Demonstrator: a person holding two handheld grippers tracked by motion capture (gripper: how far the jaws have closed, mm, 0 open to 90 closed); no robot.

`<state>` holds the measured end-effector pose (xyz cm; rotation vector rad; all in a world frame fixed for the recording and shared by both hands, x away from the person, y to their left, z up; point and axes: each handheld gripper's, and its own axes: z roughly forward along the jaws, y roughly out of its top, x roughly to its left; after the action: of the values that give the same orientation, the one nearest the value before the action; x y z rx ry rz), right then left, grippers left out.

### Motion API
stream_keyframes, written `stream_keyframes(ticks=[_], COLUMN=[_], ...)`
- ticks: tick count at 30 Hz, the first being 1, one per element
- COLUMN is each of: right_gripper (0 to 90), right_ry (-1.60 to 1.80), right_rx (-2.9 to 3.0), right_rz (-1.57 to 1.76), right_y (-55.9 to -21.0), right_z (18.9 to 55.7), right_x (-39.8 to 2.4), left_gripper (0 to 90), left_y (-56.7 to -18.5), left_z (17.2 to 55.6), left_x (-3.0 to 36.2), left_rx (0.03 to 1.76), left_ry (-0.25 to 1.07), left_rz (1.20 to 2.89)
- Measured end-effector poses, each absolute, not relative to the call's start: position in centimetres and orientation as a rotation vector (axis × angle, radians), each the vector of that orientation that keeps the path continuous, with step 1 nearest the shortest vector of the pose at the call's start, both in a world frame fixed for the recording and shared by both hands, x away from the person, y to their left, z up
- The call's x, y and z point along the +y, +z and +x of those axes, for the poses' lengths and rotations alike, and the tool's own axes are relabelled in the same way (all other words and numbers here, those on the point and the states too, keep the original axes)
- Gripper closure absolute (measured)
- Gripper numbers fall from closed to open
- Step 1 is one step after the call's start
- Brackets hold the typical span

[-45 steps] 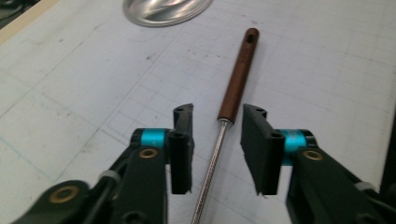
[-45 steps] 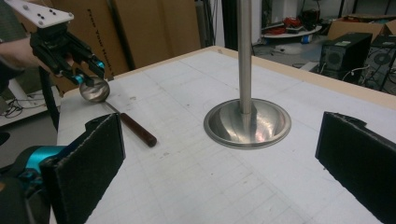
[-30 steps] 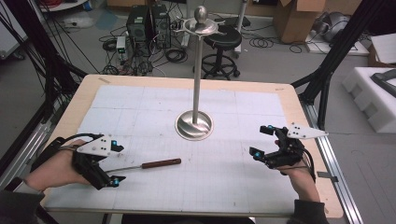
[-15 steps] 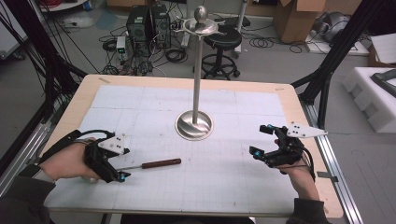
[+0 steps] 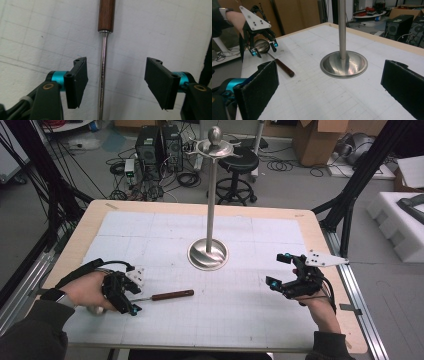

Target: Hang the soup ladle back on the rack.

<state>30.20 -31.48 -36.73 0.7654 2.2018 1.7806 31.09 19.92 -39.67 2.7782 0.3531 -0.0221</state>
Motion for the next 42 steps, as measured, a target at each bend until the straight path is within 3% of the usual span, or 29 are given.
stream_keyframes(ticks=[16,29,32,42], right_gripper=[0.3,0.4,0.3,0.3], right_ry=[1.782,1.782,1.776,1.775], right_rx=[2.202,2.2,2.204,2.208], right_rz=[0.767,0.76,0.759,0.757], right_y=[-36.7,-36.7,-36.7,-36.7], right_z=[30.2,30.1,30.2,30.1], right_x=[-31.5,-31.5,-31.4,-31.4], left_gripper=[69.0,75.3,83.4,84.4], left_y=[-40.7,-40.7,-40.7,-40.6], left_z=[32.3,32.0,31.8,31.4], left_x=[19.3,20.5,20.6,20.9], left_rx=[0.376,0.386,0.346,0.337], left_ry=[-0.03,-0.011,-0.008,0.018], left_rz=[2.969,3.044,3.046,3.013])
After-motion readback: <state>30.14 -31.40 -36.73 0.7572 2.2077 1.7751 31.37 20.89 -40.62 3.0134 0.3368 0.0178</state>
